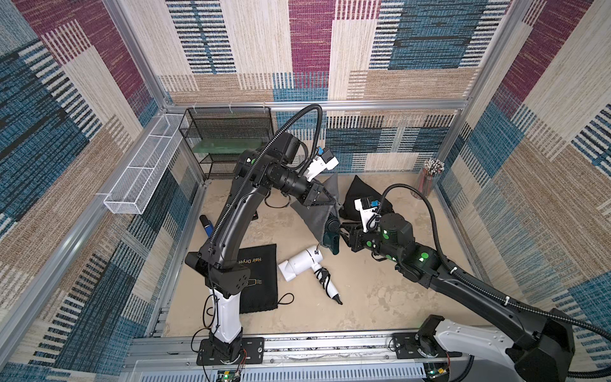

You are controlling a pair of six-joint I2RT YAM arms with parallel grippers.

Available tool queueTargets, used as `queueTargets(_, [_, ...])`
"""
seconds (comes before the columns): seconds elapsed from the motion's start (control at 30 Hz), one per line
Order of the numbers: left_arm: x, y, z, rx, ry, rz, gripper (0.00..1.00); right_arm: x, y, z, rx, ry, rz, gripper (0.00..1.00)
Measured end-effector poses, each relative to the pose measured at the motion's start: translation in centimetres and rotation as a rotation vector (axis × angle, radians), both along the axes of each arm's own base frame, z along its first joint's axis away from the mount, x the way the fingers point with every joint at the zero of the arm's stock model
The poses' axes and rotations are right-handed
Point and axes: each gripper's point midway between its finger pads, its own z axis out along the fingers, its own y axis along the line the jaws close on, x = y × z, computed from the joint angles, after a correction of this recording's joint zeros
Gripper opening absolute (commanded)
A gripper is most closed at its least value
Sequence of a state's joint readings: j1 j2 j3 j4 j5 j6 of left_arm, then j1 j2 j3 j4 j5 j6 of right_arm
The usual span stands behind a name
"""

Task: Pack away hair dryers
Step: Adjust the drawstring bag at the center of the board.

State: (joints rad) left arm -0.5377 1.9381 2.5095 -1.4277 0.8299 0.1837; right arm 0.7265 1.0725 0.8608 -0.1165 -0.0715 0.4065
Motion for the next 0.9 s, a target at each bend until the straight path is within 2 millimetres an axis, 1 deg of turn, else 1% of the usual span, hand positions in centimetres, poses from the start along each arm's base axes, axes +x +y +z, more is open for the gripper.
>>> queueTargets(0.1, [-0.2,0.0,0.1,-0.006,0.006,-0.006,0.00,0.0,0.0,0.2,0.010,-0.015,0.001,0.22])
queueTargets(0.23, [-0.2,0.0,-0.1,-0.004,0.016,-0.008,0.00,-0.1,0.1,0.3,0.021,-0.025,0.008,0.08])
queueTargets(0.37, [-0.2,0.0,-0.5,0.002,0.026,-0.007,0.00,-0.1,0.0,0.3,0.020,-0.030,0.007,0.00])
queueTargets(0.43, [0.2,0.1,-1.0,0.013,0.030,0.006,0.00,0.0,-0.2,0.4,0.018,-0.032,0.003,0.00])
queueTargets(0.53, [1.6,0.7,-2.5,0.055,0.042,0.059,0.00,0.1,-0.5,1.4,0.027,-0.043,-0.006,0.00])
queueTargets(0.67, [4.1,2.6,-5.1,0.131,0.082,0.166,0.00,0.5,-1.3,3.0,0.038,-0.057,-0.031,0.00])
queueTargets(0.73, [5.2,3.4,-5.8,0.153,0.091,0.213,0.00,0.8,-1.7,3.6,0.046,-0.061,-0.035,0.00])
queueTargets(0.77, [5.7,3.7,-6.1,0.159,0.091,0.231,0.00,0.8,-1.8,3.8,0.051,-0.061,-0.030,0.00])
queueTargets(0.9, [6.3,4.1,-6.2,0.164,0.091,0.259,0.00,1.2,-1.7,4.1,0.052,-0.053,-0.009,0.00])
